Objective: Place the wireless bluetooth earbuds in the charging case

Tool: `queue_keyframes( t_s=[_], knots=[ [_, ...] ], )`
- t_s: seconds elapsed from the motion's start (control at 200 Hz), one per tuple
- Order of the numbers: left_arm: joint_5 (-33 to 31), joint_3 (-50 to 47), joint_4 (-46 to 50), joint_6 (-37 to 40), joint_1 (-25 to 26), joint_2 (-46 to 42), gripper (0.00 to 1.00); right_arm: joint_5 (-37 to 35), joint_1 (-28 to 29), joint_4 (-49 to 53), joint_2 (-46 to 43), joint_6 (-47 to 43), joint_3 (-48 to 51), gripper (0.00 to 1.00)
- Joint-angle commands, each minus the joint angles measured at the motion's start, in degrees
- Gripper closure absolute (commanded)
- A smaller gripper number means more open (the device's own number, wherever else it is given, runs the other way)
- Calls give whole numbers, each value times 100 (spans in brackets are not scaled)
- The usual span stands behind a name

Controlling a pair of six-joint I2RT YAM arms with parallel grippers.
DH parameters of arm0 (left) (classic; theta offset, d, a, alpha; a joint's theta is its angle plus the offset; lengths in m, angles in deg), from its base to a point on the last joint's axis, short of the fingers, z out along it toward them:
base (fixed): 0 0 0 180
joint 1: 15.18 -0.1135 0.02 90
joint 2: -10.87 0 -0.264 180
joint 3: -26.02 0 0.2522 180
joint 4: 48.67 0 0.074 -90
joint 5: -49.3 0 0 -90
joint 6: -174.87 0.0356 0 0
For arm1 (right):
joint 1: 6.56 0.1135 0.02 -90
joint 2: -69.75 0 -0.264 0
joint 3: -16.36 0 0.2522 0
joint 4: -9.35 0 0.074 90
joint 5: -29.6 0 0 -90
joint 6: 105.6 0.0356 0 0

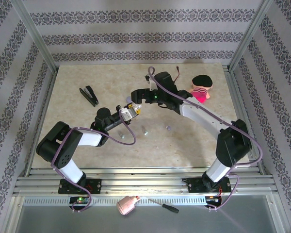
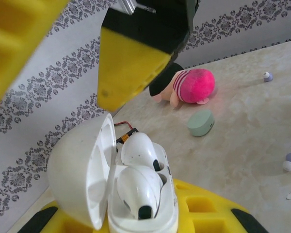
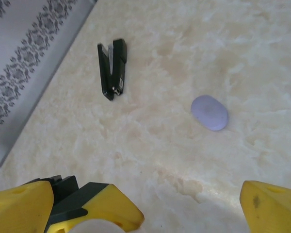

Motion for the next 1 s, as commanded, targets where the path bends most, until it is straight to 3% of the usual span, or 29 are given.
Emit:
queue_keyframes(
  t_s=[0.0,0.645,0.769,0.894,0.994],
  knots=[
    [-93,15,-194,142,-34,-57,100,-118,64,599,142,-105,-195,2],
    [128,-157,-346,-279,-34,-137,100,-128,-56,60,-835,-163,929,2],
    [564,-102,216,-265,-38,-355,100,121,-75,-77,-1310,-1321,1157,3],
    [981,-110,637,-210,-31,-539,100,256,-92,123,-1887,-3248,1548,2],
    [1258,-120,911,-191,-38,-658,100,758,-122,223,-2241,-4877,1906,4]
  ],
)
